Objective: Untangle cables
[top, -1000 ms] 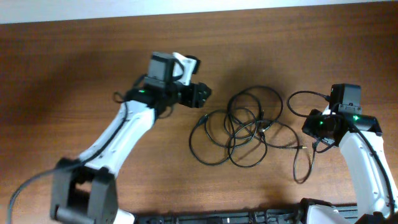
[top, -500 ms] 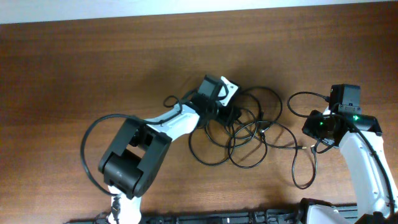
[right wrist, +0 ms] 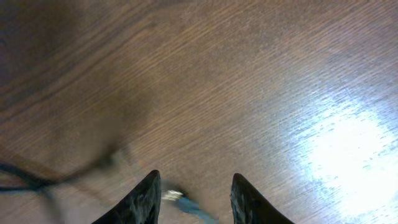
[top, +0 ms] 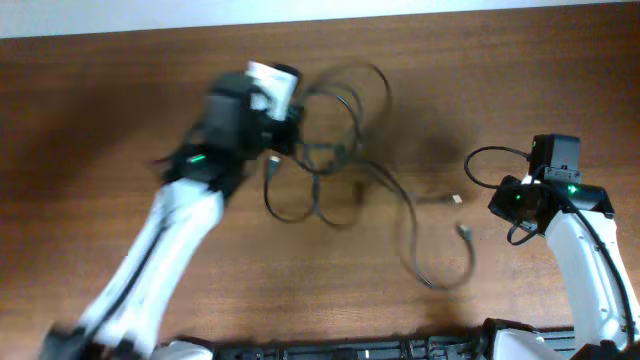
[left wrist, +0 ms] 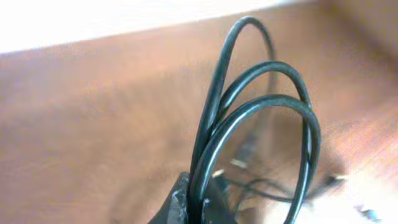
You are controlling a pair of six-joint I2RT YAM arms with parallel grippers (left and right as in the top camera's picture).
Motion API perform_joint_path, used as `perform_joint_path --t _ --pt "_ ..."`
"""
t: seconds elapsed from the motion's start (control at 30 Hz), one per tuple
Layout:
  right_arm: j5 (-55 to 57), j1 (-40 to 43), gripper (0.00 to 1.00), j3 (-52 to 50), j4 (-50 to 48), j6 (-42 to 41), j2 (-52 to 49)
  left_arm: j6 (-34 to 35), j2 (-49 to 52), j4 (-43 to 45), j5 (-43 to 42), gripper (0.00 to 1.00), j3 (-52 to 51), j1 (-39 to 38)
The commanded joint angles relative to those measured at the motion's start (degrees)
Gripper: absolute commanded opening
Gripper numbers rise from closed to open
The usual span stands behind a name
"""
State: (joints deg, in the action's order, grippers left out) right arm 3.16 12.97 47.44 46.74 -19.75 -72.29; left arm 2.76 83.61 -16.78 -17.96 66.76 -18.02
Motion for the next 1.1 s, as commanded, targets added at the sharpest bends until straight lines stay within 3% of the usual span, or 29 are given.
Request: perform_joint_path --t 0.0,0.07,0.17,0.23,0.37,0.5,0.6,0.87,1.0,1.03,1.07 --pt "-13.8 -0.2 0.41 0.4 -3.7 5.1 0.5 0.8 -9.7 -0.5 -12.3 0.02 0.4 5.6" --pt "-30.4 -0.3 0.43 0.4 -7.6 12.6 0.5 2.8 -12.2 -0.7 -12.9 0.02 0.4 7.1" --pt "-42.1 -2.7 0.48 0.4 -12.2 16.6 0.5 4.1 -12.5 -1.3 -18.5 0.02 0.4 7.2" --pt "-42.0 -7.0 0.58 0.4 -14.3 18.9 0.4 4.1 -12.4 -0.9 -22.4 0.01 0.4 7.2" --pt "-40.9 -15.2 0.61 0.4 -14.6 22.5 -1.2 4.0 -12.4 -0.4 -23.2 0.01 0.4 7.2" --pt "-40.9 -23.2 0.61 0.4 -14.7 22.3 -7.5 4.0 -12.4 0.2 -22.2 0.0 0.4 7.2" --pt "-40.3 -26.8 0.61 0.4 -17.4 19.1 -12.1 4.0 -12.4 -0.5 -12.4 0.0 0.4 8.4" --pt "-38.3 -30.8 0.6 0.4 -21.1 14.6 -22.8 4.0 -12.4 -2.3 -12.2 0.0 0.4 11.8" --pt "-36.8 -31.0 0.46 0.4 -21.3 9.7 -27.3 4.0 -12.4 -2.4 -12.2 0.0 0.4 12.1" --pt "-37.0 -31.0 0.39 0.4 -21.3 9.7 -27.7 4.0 -12.4 -2.5 -12.2 0.0 0.4 12.4" --pt "-37.2 -31.0 0.21 0.4 -21.6 9.7 -27.8 4.0 -12.4 -2.7 -12.2 0.0 0.4 12.8"
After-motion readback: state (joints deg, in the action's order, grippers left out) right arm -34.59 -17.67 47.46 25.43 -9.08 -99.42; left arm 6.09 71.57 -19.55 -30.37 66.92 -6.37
